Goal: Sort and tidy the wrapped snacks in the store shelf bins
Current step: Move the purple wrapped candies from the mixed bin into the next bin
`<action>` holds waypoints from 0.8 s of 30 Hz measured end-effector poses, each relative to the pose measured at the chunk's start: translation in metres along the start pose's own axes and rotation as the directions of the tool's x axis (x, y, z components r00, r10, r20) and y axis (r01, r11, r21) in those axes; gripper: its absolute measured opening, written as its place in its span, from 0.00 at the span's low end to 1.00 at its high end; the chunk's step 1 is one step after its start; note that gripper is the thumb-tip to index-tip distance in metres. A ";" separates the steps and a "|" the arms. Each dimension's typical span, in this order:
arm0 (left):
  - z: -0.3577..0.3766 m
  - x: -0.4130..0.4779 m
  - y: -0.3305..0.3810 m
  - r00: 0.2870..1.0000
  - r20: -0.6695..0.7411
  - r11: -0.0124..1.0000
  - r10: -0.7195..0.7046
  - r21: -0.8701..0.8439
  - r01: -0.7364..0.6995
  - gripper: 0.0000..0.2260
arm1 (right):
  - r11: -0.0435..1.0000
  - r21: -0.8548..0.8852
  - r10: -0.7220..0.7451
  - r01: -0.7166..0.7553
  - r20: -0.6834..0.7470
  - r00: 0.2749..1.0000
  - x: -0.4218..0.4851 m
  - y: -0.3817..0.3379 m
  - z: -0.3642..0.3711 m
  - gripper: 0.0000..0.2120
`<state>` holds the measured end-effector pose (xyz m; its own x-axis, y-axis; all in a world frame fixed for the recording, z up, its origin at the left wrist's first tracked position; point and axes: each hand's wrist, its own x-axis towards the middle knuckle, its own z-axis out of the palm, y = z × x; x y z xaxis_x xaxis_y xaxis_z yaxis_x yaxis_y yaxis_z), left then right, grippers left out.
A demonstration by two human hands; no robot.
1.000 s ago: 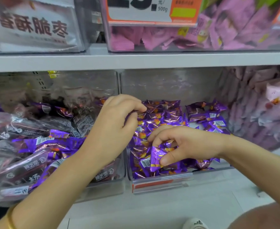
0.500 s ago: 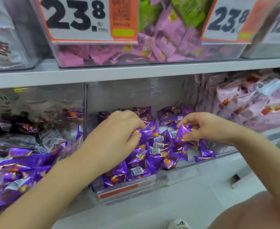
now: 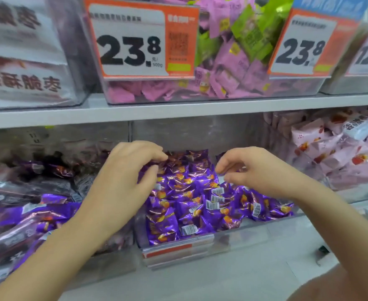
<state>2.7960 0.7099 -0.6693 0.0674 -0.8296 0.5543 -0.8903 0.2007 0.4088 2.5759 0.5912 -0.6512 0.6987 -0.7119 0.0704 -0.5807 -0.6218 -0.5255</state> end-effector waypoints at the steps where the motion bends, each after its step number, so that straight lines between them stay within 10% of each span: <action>1: -0.007 -0.005 -0.007 0.998 -0.039 0.999 -0.040 -0.011 0.039 0.11 | 0.997 0.034 -0.066 0.067 -0.009 0.998 0.001 -0.015 0.005 0.09; 9: -0.095 -0.051 -0.097 0.935 -0.178 0.903 -0.307 0.256 0.345 0.12 | 0.726 -0.150 -0.657 0.672 0.137 0.741 0.061 -0.154 0.082 0.13; 16: -0.143 -0.095 -0.135 0.876 -0.270 0.840 -0.400 0.273 0.468 0.14 | 0.858 -0.087 -0.432 0.507 0.413 0.802 0.136 -0.207 0.152 0.12; 24: -0.168 -0.111 -0.153 0.814 -0.412 0.822 -0.410 0.220 0.525 0.17 | 0.956 -0.126 -0.086 0.266 0.746 0.660 0.142 -0.230 0.160 0.26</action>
<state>3.0006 0.8588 -0.6711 0.6053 -0.5426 0.5825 -0.7955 -0.3854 0.4676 2.8758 0.6851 -0.6562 0.8228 -0.1734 -0.5412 -0.4214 -0.8251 -0.3763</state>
